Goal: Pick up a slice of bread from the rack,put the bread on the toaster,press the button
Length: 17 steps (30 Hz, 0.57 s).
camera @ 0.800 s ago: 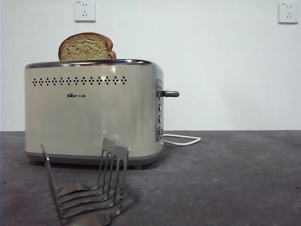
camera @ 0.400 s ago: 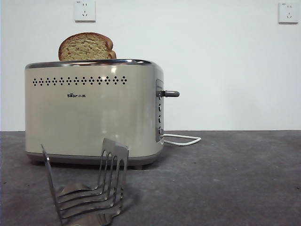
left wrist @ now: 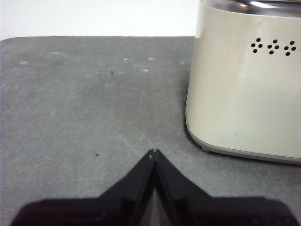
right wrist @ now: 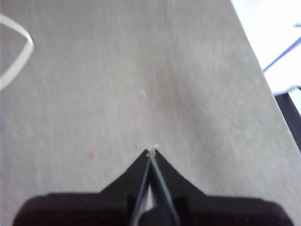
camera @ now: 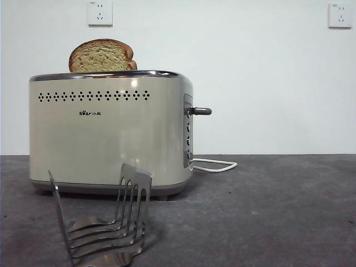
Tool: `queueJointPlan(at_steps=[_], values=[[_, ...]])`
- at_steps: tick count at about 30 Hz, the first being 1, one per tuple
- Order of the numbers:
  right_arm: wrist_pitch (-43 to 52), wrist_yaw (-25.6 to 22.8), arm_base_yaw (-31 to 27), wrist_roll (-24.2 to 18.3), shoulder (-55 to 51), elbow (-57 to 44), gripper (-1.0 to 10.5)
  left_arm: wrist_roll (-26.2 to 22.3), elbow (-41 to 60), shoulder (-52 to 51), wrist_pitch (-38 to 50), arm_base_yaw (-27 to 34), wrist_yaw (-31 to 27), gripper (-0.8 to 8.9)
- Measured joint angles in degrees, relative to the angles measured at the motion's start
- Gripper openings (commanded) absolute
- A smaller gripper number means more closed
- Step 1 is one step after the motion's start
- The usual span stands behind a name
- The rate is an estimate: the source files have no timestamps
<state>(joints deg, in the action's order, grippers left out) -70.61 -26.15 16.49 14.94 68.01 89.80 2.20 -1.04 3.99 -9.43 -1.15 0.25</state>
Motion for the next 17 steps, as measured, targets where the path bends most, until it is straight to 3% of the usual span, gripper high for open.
queueJointPlan(at_steps=[4, 12, 17], values=[[16.22, 0.07, -1.27, -2.21, -11.72, -14.56, 0.0, 0.00, 0.00, 0.04, 0.00, 0.00, 0.00, -0.04], [53.46, -0.04, -7.56, -6.54, -41.57, -53.24, 0.0, 0.00, 0.00, 0.13, 0.00, 0.00, 0.00, -0.04], [64.24, 9.14, -9.64, -11.28, -54.25, -70.79, 0.0, 0.00, 0.00, 0.13, 0.00, 0.00, 0.00, -0.04]])
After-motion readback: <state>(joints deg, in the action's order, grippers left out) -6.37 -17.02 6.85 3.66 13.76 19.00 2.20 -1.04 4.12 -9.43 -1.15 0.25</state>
